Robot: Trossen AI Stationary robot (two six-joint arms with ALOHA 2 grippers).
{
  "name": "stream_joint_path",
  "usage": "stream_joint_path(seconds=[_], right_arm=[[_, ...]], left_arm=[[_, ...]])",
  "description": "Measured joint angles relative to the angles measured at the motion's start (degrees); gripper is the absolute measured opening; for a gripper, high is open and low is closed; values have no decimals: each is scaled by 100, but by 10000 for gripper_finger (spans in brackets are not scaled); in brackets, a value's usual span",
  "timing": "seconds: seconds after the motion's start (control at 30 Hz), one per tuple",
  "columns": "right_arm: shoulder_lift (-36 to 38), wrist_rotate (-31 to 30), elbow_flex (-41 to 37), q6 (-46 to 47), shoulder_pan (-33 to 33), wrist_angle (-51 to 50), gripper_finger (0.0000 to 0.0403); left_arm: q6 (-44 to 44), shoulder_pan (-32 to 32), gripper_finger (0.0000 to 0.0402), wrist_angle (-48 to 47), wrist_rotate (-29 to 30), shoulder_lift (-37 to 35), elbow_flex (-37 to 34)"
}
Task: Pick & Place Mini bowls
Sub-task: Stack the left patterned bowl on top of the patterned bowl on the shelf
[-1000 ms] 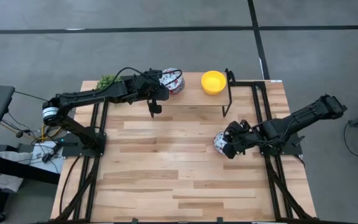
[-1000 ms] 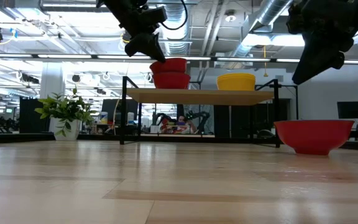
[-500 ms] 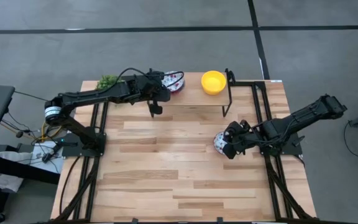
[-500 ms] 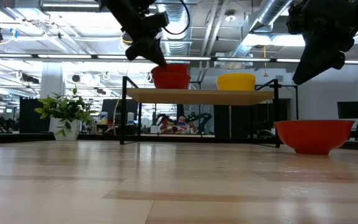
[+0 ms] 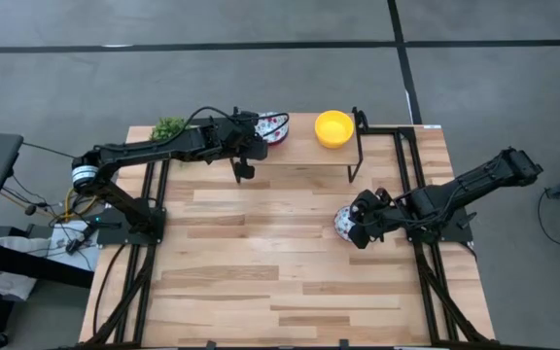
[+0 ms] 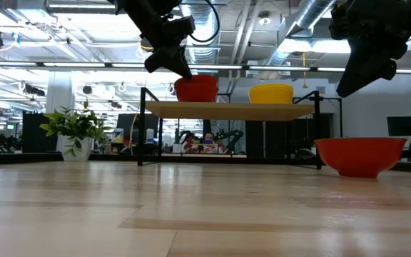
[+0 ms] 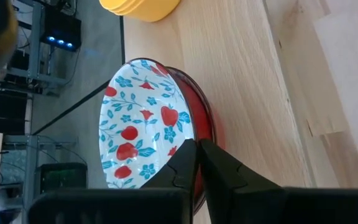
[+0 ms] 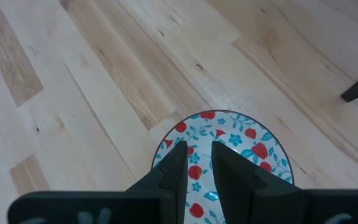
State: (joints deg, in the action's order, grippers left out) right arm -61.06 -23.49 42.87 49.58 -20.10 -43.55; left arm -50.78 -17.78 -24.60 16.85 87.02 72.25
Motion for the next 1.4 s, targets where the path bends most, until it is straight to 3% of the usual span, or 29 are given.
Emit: stream_joint_path(seconds=[0.17, 0.67, 1.4], right_arm=[[0, 0, 0, 1, 0, 2, 63], [0, 87, 0, 4, 0, 7, 63], [0, 99, -1, 0, 0, 2, 63]], left_arm=[[9, 0, 24, 1, 8, -2, 0], [173, 15, 107, 13, 21, -7, 0], [223, 150, 112, 142, -25, -34, -6]])
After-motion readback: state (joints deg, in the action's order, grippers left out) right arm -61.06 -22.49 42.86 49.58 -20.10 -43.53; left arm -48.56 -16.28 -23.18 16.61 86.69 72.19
